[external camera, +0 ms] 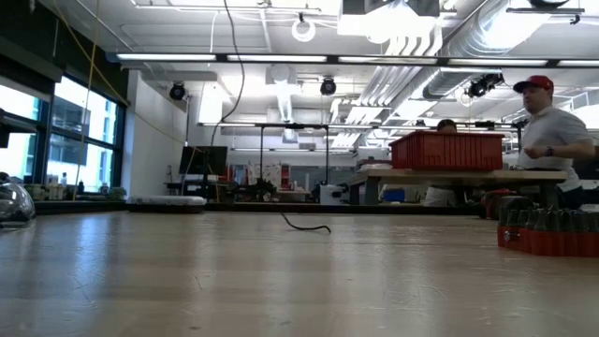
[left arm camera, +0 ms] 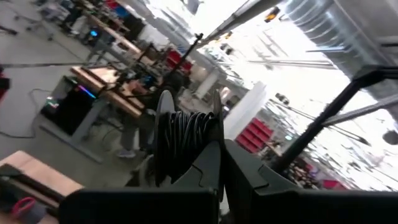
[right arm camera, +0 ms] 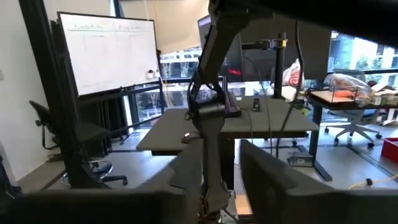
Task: Coil cords
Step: Coil the black wire into the spool
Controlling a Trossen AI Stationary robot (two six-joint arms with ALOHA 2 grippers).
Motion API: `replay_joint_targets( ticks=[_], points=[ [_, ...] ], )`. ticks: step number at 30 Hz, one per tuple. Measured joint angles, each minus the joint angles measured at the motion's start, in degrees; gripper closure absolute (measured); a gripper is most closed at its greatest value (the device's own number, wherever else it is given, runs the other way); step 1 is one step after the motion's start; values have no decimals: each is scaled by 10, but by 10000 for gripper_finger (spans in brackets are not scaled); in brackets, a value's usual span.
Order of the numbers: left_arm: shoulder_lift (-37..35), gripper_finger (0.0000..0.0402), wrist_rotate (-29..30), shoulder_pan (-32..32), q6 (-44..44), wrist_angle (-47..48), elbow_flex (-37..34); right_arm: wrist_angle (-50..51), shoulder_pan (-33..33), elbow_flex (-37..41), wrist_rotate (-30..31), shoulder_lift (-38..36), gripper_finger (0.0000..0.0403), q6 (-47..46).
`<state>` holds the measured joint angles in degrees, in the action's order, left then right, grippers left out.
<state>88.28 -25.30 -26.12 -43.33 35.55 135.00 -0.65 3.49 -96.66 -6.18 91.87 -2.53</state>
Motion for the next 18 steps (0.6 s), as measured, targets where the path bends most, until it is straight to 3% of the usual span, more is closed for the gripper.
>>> replay_joint_targets(
  ticks=[8, 12, 18],
  points=[
    [3, 401, 2, 28, -5, -31, 0, -48, 0, 0, 35, 48, 193, 3],
    [4, 401, 4, 35, -6, -32, 0, -71, 0, 0, 64, 69, 178, 25],
    [4, 401, 4, 38, -1, -36, 0, -78, 0, 0, 66, 85, 187, -3]
  ],
)
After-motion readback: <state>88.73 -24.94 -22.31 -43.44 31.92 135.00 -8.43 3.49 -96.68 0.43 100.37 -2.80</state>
